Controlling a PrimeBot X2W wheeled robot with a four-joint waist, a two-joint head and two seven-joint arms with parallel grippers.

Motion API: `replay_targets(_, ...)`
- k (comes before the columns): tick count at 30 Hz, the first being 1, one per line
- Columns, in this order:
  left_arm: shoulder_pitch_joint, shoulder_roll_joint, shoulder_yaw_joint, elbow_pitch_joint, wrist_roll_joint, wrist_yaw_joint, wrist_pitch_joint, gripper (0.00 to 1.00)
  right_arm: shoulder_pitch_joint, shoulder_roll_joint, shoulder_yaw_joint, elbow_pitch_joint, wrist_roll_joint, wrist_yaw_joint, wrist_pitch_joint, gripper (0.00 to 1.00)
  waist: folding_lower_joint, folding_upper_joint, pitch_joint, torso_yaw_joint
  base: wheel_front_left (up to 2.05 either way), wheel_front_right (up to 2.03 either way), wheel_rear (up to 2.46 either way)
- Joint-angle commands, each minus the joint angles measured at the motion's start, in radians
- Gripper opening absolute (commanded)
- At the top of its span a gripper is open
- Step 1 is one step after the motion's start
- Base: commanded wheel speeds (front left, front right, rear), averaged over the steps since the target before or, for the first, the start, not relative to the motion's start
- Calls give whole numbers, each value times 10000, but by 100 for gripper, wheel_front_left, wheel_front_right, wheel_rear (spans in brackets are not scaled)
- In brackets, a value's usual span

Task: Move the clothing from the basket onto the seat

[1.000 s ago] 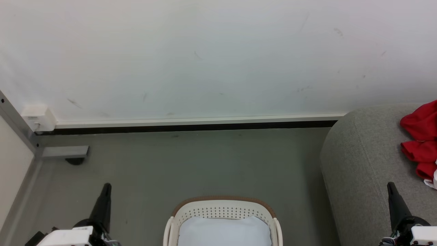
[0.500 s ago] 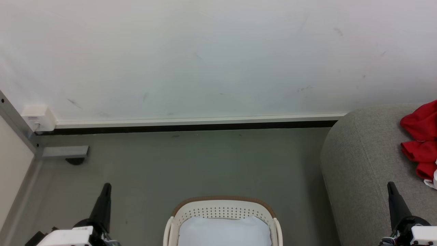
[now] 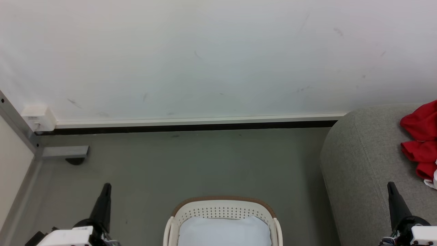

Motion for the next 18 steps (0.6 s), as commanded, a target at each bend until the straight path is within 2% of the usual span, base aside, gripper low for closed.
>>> replay_targets(1,-96,20,28,8,-142,-48,37,0,-121,-73,-37,-39,18,-21,44,0,0,0,0,0,0,0,0)
replay_targets(18,-96,20,26,7,-143,-48,36,0,-122,-73,-36,-39,17,-21,44,0,0,0,0,0,0,0,0)
